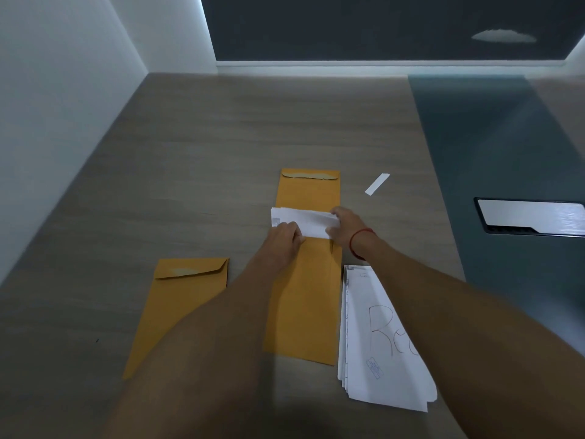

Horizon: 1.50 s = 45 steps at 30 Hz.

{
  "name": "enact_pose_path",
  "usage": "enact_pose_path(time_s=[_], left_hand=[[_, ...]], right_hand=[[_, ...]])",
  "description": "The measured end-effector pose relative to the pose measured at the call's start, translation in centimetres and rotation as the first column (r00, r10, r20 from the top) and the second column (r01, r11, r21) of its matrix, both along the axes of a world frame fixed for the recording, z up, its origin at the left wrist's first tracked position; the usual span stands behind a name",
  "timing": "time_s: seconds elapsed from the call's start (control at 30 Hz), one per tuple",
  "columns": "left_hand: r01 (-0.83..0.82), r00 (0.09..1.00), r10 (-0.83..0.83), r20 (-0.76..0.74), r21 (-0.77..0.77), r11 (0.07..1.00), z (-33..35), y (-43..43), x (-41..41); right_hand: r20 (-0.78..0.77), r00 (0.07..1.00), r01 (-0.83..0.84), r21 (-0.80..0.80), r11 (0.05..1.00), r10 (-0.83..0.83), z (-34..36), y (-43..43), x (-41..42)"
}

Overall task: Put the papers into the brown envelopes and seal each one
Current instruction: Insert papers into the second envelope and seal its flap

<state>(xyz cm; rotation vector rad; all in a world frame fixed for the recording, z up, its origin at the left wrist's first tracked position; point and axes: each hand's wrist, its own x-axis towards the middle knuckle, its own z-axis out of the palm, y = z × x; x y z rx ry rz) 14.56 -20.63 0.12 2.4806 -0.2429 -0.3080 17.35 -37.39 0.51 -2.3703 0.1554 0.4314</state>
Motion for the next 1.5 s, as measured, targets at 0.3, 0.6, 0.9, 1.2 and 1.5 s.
enact_pose_path(time_s=[0.3, 0.6, 0.9, 1.2, 1.5], left_hand=[[-0.064, 0.997, 0.064, -0.037, 0.002, 0.998, 0.2, -0.6, 0.0], [-0.048, 0.999, 0.049, -0.019, 0.019, 0.999, -0.2, -1.0, -0.4], [-0.012, 0.999, 0.012, -0.035, -0.009, 1.0, -0.6, 0.2, 0.1], [-0.023, 0.992, 0.047, -0.119, 0.199, 0.98, -1.5, 2.1, 0.7], [-0.058, 0.988, 0.087, -0.124, 0.219, 0.974, -1.8, 2.6, 0.9]], right_hand=[[0.117, 0.992, 0.039, 0.108, 0.993, -0.051, 1.1, 0.1, -0.2], [-0.097, 0.983, -0.164, -0.05, 0.985, 0.158, 0.4, 0.2, -0.9], [-0.096, 0.976, -0.196, -0.02, 0.98, 0.193, 0.3, 0.2, -0.9], [-0.122, 0.975, -0.194, -0.073, 0.978, 0.184, -0.6, 0.0, -1.5], [-0.066, 0.987, -0.15, -0.056, 0.987, 0.146, -1.3, 0.0, -1.6]])
